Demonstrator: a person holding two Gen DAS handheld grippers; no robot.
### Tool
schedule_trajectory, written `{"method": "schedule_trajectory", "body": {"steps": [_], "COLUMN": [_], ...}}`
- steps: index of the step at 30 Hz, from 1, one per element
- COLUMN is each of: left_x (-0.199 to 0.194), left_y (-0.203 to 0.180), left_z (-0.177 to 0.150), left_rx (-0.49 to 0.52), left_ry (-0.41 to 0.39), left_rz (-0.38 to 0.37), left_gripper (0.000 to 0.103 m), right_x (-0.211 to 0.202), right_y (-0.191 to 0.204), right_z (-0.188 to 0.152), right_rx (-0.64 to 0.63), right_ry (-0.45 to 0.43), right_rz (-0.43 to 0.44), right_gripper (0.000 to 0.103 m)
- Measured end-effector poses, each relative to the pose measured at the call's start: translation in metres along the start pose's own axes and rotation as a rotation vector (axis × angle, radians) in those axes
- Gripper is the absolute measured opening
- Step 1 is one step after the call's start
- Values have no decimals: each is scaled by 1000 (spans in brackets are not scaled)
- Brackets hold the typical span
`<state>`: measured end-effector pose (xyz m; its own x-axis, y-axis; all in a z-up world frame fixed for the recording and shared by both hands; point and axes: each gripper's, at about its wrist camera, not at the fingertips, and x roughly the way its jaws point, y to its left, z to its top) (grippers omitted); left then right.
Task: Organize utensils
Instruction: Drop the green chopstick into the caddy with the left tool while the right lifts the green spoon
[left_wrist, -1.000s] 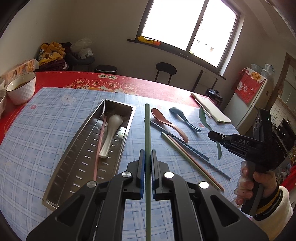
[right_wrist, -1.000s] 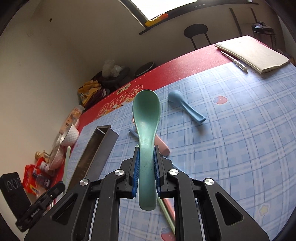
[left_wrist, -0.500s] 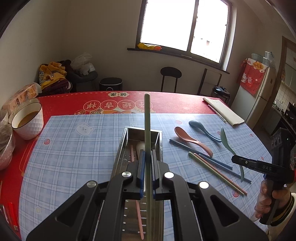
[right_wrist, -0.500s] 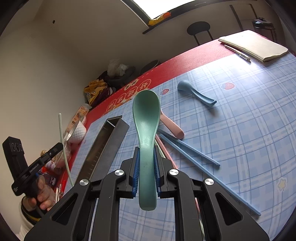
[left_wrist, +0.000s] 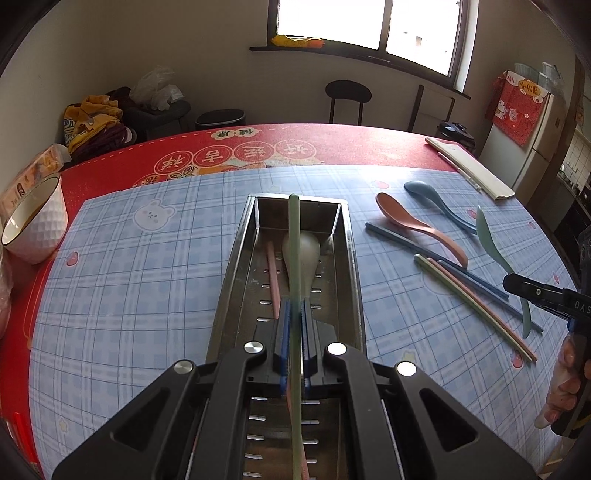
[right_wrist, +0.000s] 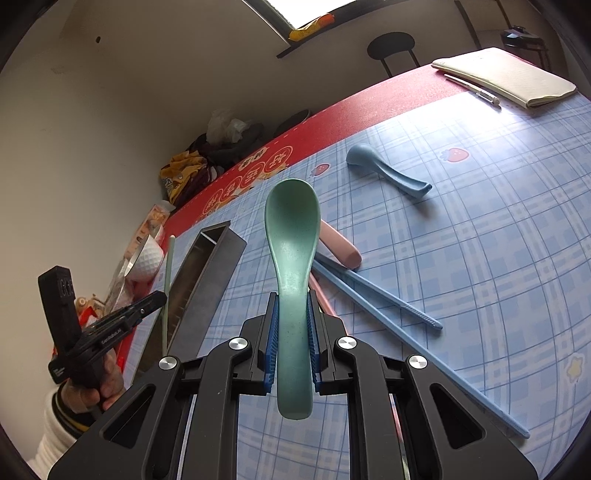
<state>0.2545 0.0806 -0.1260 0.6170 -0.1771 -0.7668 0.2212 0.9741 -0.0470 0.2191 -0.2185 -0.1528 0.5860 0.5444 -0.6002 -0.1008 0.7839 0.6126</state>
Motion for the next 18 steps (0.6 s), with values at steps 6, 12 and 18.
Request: {"method": "schedule_trajectory", "body": {"steps": [6,12,18], "left_x": [9,2,-16], "left_y": [3,3,-2], "left_z": [-2,-4,-10], "left_rx": [-22,-32,-10], "left_ry": [32,22,-9], "left_rz": [25,22,22], "left_gripper": [4,5,29], "right_x": [4,5,9], "right_y": [-4,-4,4], "right_z": [-1,-2,-3], "right_rx": [8,7,-2], "right_ry": [9,14,23], "right_rz": [-1,-3,-4], "right_gripper": [14,14,14]}}
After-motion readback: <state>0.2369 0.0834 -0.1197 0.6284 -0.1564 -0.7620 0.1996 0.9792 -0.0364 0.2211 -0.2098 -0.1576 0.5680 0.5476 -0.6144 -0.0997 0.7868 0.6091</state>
